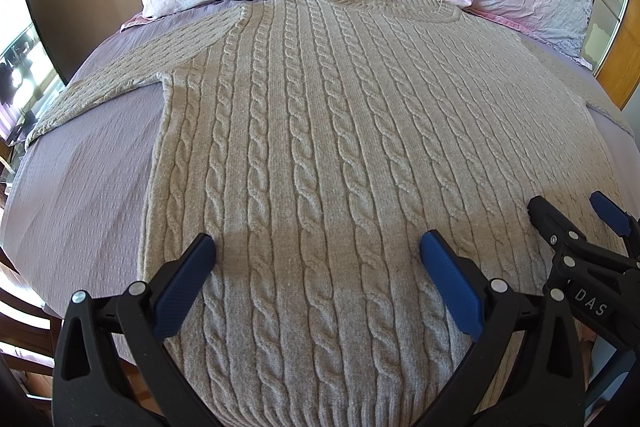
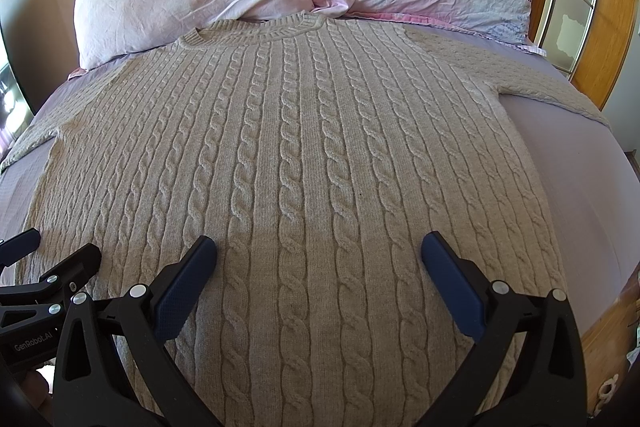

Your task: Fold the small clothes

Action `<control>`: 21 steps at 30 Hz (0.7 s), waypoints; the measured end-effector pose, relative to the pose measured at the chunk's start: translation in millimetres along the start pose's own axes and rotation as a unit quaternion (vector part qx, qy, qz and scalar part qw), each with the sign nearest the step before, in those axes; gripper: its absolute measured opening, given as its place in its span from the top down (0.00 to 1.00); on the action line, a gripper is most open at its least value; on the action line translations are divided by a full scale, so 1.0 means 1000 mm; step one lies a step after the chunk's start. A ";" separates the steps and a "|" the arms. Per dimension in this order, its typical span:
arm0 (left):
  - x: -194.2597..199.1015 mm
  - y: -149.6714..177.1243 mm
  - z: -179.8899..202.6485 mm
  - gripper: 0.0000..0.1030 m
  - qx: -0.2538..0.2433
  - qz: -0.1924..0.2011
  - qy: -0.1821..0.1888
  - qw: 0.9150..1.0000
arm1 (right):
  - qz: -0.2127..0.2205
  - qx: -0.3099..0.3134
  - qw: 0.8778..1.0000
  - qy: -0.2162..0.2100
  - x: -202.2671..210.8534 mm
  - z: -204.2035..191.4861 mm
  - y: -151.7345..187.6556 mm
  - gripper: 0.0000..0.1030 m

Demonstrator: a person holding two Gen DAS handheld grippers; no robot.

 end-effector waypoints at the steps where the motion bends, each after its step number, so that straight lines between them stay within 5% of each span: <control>1: 0.000 0.000 0.000 0.02 0.000 0.000 0.000 1.000 | -0.002 0.001 1.000 -0.001 0.000 -0.001 0.001 0.01; 11: -0.006 -0.006 -0.001 0.02 -0.001 -0.012 0.002 1.000 | -0.023 0.033 0.999 -0.034 -0.008 -0.006 0.001 0.01; 15: -0.005 -0.004 0.001 0.02 -0.004 -0.002 0.002 1.000 | 0.005 0.065 0.994 -0.090 -0.003 -0.006 -0.001 0.01; 17: -0.005 -0.007 0.003 0.02 -0.024 -0.002 0.008 1.000 | 0.007 0.048 0.993 -0.104 -0.005 0.012 -0.017 0.01; 21: -0.004 -0.023 -0.005 0.02 -0.007 0.007 0.036 0.999 | 0.102 -0.108 0.987 -0.061 0.004 0.129 -0.102 0.01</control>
Point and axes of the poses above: each gripper's, at about its wrist camera, not at the fingertips, and x roughly against the way its jaws point, z to its right, y to its underside, the point moved 10 cm from there along -x, roughly the way its jaws point, and after that the axes turned 13 degrees about z, right-handed, at the moved point
